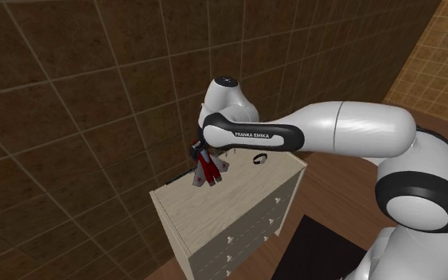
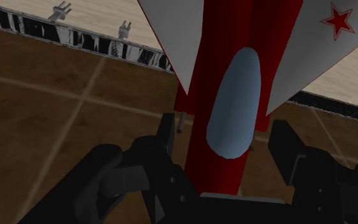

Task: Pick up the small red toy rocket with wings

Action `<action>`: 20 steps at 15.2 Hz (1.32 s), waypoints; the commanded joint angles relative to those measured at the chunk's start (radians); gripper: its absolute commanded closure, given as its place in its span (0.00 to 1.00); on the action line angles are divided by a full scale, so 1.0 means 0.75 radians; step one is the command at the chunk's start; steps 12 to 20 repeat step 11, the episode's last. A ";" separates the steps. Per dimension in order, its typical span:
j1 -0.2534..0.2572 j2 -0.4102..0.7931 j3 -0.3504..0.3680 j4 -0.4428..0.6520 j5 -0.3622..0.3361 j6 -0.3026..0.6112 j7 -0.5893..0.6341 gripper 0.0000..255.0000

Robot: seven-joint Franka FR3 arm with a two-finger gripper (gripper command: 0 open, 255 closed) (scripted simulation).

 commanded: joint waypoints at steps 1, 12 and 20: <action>0.000 -0.008 0.000 0.028 -0.002 -0.037 0.004 1.00; -0.001 -0.012 -0.002 0.170 -0.010 -0.181 0.017 1.00; -0.001 -0.012 -0.002 0.170 -0.010 -0.181 0.017 1.00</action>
